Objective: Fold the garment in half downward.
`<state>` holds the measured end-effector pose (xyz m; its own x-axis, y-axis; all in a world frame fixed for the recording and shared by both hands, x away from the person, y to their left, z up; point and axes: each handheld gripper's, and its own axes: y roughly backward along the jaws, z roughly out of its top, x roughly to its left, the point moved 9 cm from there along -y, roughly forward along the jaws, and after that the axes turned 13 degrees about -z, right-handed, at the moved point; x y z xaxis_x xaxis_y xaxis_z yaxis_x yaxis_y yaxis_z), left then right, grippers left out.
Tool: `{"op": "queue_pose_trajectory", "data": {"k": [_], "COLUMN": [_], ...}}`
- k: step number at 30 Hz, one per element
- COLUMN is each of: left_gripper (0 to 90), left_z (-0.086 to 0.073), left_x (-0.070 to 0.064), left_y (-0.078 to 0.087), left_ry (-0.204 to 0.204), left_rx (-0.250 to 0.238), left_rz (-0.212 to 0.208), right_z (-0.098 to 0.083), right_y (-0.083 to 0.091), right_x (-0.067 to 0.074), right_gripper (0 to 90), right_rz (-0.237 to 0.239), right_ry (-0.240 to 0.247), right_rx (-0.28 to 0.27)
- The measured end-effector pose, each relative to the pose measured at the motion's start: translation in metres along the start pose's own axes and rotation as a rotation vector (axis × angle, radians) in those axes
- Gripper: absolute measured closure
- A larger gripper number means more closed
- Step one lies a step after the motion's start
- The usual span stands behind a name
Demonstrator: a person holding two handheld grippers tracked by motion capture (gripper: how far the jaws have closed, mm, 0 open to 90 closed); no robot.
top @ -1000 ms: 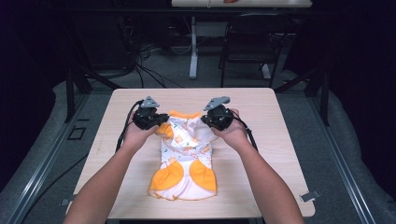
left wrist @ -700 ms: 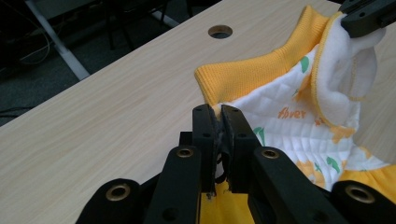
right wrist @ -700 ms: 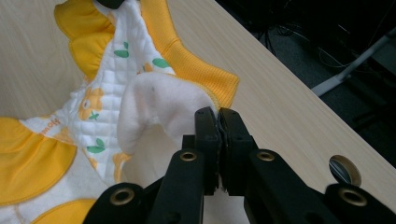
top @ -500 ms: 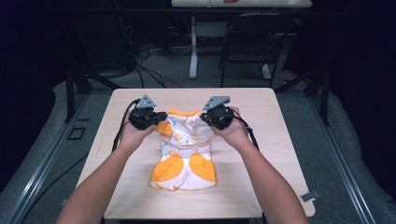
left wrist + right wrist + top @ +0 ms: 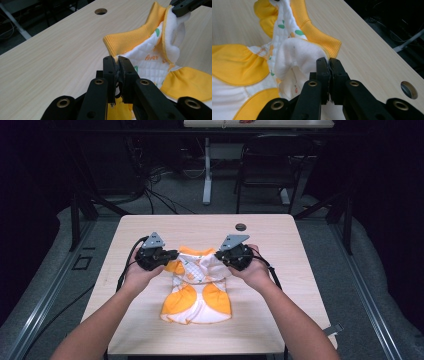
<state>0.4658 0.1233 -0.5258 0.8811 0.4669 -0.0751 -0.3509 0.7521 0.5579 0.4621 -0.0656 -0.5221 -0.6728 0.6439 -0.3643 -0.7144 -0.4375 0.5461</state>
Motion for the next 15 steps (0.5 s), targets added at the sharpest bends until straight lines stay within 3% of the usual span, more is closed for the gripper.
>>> {"op": "queue_pose_trajectory", "data": {"k": [3, 15], "left_gripper": [85.1, 85.0], "left_z": [-0.006, -0.029], "left_x": [-0.005, -0.022], "left_y": [0.001, 0.001], "left_ry": [-0.003, -0.003], "left_rx": [0.006, 0.02], "left_rz": [-0.012, -0.049], "right_z": [-0.005, -0.015], "right_y": [0.004, 0.009], "right_x": [0.008, 0.026], "right_gripper": [86.9, 86.9], "right_rz": [0.009, 0.036], "right_ry": [0.039, 0.067], "right_rx": [0.01, 0.018]}}
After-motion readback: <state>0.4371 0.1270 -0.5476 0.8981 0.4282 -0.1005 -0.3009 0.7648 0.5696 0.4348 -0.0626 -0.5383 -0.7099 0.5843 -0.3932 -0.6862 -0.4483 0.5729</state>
